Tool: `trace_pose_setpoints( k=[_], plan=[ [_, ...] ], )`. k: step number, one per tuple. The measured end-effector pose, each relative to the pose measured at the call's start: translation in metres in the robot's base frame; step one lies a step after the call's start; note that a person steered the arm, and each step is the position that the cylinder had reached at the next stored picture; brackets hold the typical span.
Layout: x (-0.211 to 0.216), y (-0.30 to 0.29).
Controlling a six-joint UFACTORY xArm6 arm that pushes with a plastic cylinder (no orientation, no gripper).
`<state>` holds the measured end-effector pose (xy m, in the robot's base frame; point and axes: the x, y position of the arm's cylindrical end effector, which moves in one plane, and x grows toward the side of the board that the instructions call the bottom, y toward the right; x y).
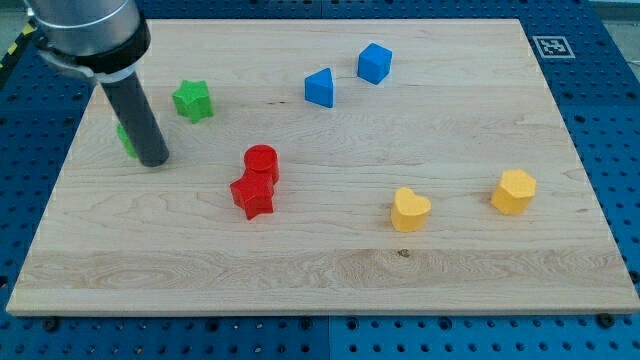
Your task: Slide the green circle towards the red circle
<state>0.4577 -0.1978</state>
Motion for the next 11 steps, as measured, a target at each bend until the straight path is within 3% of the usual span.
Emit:
trace_pose_setpoints(
  k=[1, 2, 4, 11],
  plan=[
    [0.007, -0.033],
    [-0.017, -0.065],
    [-0.025, -0.026],
    [-0.037, -0.006]
  ],
)
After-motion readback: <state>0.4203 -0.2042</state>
